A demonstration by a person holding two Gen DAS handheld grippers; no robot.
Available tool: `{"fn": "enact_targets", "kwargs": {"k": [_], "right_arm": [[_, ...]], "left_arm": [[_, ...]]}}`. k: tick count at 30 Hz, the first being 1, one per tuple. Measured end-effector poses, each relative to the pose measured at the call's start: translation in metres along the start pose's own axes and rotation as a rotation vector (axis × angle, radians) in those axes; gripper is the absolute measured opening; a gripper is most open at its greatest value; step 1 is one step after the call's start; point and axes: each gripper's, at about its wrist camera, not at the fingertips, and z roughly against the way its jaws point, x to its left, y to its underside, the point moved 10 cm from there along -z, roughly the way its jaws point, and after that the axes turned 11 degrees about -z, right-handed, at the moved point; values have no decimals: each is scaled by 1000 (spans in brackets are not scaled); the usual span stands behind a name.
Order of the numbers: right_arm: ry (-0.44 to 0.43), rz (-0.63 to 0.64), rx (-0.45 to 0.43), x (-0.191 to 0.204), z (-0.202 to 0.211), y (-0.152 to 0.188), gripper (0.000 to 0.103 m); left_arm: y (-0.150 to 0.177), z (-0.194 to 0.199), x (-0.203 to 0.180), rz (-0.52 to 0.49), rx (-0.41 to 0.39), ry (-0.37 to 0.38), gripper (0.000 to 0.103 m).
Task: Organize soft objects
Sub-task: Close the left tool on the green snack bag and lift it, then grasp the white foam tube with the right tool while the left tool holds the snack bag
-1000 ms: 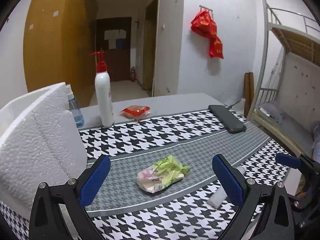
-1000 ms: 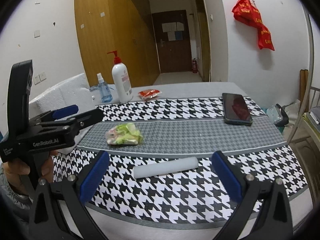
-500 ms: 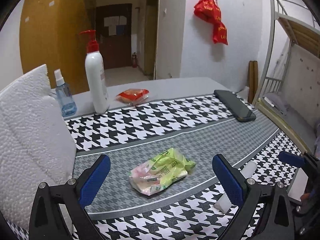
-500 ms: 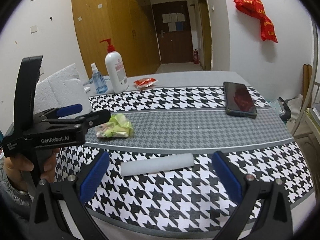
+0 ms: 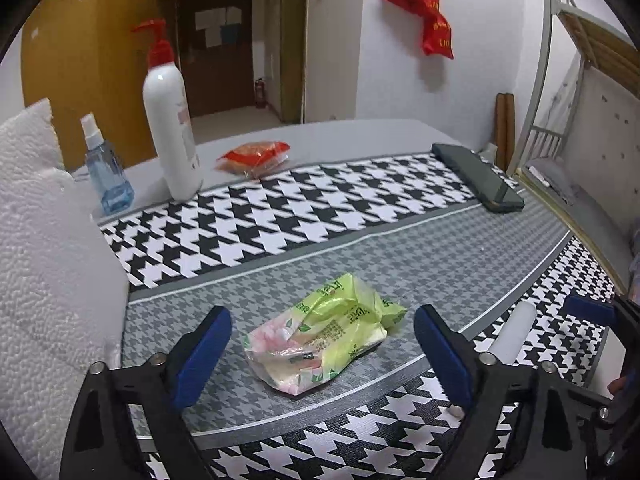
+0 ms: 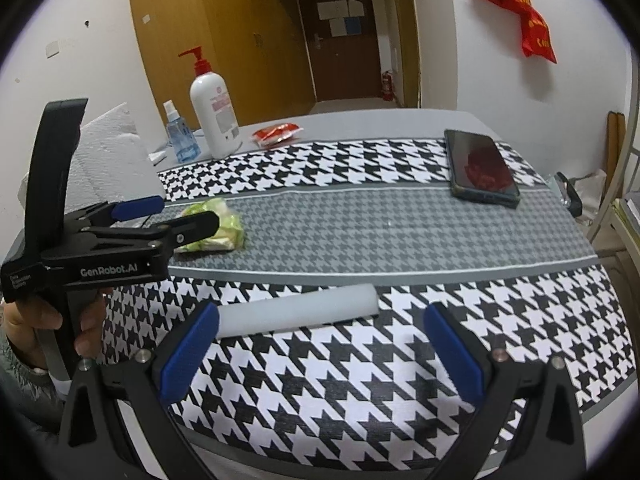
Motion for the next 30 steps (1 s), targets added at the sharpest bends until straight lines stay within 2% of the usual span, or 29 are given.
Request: {"fn": "enact_targets", "kwargs": {"k": [1, 4, 6, 15, 23, 30], "right_arm": [[1, -5, 0, -1, 0, 1, 103], [-6, -13, 4, 1, -2, 2, 103], [-8, -15, 10, 2, -4, 3, 103], [25, -60, 20, 7, -6, 5, 103], [54, -118, 12, 13, -4, 8, 103], [117, -177, -6, 14, -4, 7, 103]], "left_arm": [[1, -3, 0, -2, 9, -2, 91], [5, -9, 0, -10, 31, -2, 80], [7, -13, 0, -2, 52, 13, 68], [9, -20, -5, 12, 67, 82, 48], [1, 9, -5, 23, -49, 117, 47], [-5, 43, 8, 68, -171, 80, 47]]}}
